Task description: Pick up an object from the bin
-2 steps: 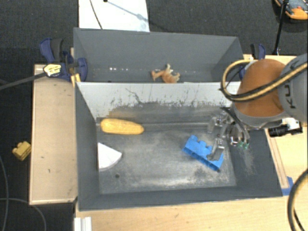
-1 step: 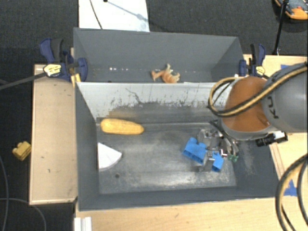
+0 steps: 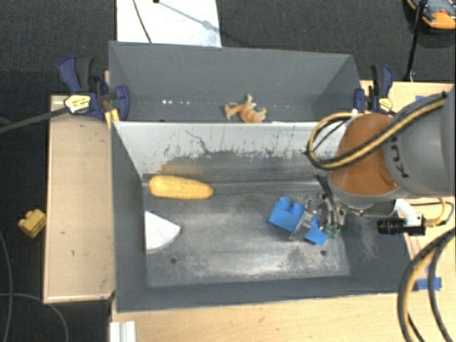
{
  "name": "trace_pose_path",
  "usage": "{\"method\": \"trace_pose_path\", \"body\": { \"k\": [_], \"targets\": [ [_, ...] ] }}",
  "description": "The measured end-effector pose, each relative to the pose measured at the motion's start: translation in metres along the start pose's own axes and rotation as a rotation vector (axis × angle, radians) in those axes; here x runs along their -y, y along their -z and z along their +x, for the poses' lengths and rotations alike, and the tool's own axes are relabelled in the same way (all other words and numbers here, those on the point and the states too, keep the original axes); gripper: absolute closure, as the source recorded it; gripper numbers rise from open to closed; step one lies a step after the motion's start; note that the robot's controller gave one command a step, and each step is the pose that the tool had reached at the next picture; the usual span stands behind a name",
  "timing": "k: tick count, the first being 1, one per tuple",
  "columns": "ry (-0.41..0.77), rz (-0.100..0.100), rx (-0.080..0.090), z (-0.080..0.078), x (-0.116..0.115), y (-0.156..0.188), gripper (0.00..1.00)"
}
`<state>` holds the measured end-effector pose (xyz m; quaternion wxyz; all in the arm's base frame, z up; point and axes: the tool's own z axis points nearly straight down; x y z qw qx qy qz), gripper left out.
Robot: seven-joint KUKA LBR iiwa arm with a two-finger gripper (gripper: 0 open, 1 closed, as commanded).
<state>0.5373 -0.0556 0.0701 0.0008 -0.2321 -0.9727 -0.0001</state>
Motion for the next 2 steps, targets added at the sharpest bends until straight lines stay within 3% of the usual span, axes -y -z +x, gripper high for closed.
{"method": "trace_pose_path", "body": {
  "k": [2],
  "targets": [
    [0.001, 0.0, -0.001, 0.0011, 0.0004, 0.0058, 1.0]
  ]
}}
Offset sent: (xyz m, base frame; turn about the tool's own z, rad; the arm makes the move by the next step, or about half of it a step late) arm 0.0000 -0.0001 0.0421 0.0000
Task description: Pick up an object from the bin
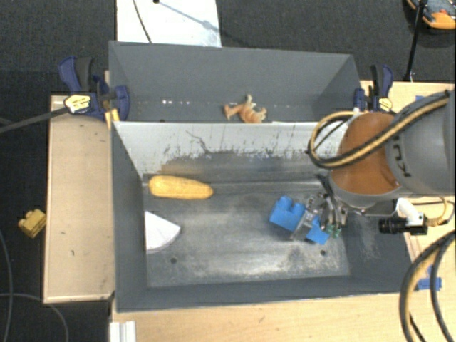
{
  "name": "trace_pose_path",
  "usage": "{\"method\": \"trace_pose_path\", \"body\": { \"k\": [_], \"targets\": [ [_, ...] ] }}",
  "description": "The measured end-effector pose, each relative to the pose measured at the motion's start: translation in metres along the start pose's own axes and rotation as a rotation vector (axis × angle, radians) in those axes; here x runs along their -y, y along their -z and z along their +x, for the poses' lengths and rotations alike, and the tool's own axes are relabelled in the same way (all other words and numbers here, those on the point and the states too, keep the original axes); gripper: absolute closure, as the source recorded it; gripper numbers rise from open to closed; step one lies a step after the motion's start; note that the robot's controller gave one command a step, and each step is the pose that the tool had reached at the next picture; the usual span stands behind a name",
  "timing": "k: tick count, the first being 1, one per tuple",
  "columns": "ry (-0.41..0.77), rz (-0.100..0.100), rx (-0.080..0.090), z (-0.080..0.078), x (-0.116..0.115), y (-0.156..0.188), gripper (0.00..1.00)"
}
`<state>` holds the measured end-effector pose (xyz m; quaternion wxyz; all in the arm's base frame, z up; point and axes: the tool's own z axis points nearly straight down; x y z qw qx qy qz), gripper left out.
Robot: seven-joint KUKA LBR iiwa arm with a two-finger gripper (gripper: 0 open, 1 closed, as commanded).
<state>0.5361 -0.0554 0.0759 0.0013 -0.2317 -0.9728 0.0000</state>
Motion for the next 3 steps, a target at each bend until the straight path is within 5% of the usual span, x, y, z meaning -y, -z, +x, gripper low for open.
{"method": "trace_pose_path", "body": {
  "k": [3],
  "targets": [
    [0.003, 0.0, -0.001, 0.0, 0.0, 0.034, 1.0]
  ]
}}
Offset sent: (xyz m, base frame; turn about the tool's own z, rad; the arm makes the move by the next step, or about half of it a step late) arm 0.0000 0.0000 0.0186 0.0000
